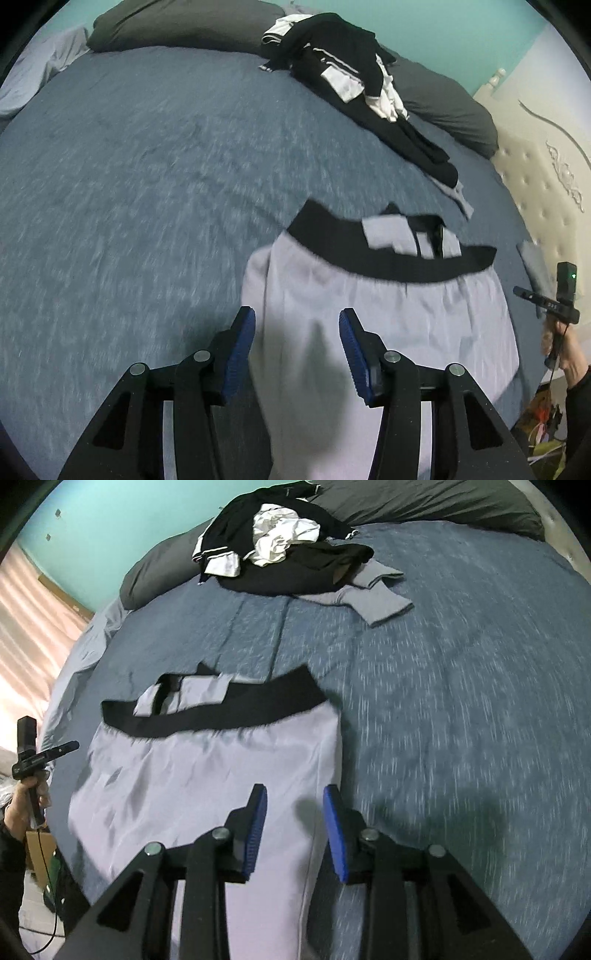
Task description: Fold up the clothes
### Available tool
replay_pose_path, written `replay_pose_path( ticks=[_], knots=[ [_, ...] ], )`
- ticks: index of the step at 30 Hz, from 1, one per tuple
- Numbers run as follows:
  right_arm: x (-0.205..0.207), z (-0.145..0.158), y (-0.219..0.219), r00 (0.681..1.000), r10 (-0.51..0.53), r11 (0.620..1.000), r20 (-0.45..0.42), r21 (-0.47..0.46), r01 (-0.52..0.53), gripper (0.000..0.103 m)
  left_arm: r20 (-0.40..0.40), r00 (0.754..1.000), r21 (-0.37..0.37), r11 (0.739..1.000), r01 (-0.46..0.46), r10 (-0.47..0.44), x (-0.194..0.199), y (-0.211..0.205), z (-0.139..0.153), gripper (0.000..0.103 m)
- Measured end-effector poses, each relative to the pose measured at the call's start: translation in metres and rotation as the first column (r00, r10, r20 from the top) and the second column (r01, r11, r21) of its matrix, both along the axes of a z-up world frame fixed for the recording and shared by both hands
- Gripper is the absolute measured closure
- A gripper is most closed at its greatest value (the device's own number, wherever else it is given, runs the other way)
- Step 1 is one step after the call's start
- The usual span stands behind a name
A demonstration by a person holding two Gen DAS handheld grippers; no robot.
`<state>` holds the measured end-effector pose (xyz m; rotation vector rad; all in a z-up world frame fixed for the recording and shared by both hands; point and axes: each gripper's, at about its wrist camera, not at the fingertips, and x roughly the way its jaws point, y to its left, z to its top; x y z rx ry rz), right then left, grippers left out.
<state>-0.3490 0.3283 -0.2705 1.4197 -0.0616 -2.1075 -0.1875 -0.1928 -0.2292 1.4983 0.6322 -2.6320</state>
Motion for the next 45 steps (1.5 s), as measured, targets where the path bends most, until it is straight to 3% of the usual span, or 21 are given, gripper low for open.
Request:
replay_pose_path(
  ticks=[4,9,15,17,19,21,23,27,34,36,45],
  knots=[
    [-0.017,-0.004,-0.016,0.999,0.003,1.000,-0.037,0.021,-0.002,0.071,-0.021,1.000,-0.038,0.999,0.012,-0.013,-0.026,-0.001,-0.005,0.052],
    [-0.040,-0.017,-0.036,0.998,0.012,0.995,-0.062,0.103,-0.006,0.070,-0.027,0.999,-0.035,0.999,0.023,-0.024,-0.048,-0.006,-0.016,0.052],
    [-0.055,-0.027,-0.055,0.997,0.037,0.993,-0.068,0.116,-0.029,0.070,-0.027,0.998,-0.035,0.998,0.049,-0.050,-0.060,-0.007,-0.026,0.053],
    [-0.056,-0.029,-0.056,0.996,0.036,0.994,-0.076,0.109,-0.027,0.070,-0.025,0.998,-0.038,0.997,0.061,-0.061,-0.063,-0.007,-0.029,0.053],
    [-0.058,-0.031,-0.057,0.996,0.033,0.994,-0.079,0.105,-0.025,0.074,-0.024,0.997,-0.041,0.997,0.068,-0.069,-0.066,-0.006,-0.032,0.059],
    [-0.060,-0.033,-0.056,0.997,0.029,0.994,-0.076,0.105,-0.021,0.087,-0.022,0.998,-0.048,0.997,0.065,-0.066,-0.069,-0.006,-0.035,0.067],
    [-0.060,-0.033,-0.052,0.996,0.027,0.996,-0.080,0.086,-0.020,0.092,-0.024,0.998,-0.054,0.997,0.063,-0.064,-0.069,-0.006,-0.035,0.074],
    [-0.057,-0.027,-0.046,0.993,0.034,0.998,-0.109,0.050,-0.029,0.095,-0.032,0.997,-0.070,0.995,0.064,-0.067,-0.067,-0.007,-0.033,0.081],
    [-0.053,0.007,-0.033,0.982,0.008,1.000,-0.189,-0.024,-0.012,0.096,-0.119,0.993,-0.032,0.999,0.008,-0.012,-0.053,-0.017,-0.003,0.084],
    [-0.056,0.012,-0.031,0.982,-0.001,1.000,-0.190,-0.030,-0.005,0.096,-0.111,0.994,-0.036,0.999,-0.014,0.010,-0.054,-0.022,-0.001,0.084],
    [-0.081,-0.011,-0.042,0.987,-0.047,0.998,-0.156,0.034,0.052,0.096,-0.058,0.997,-0.053,0.997,-0.058,0.055,-0.082,-0.024,-0.024,0.084]
  ],
)
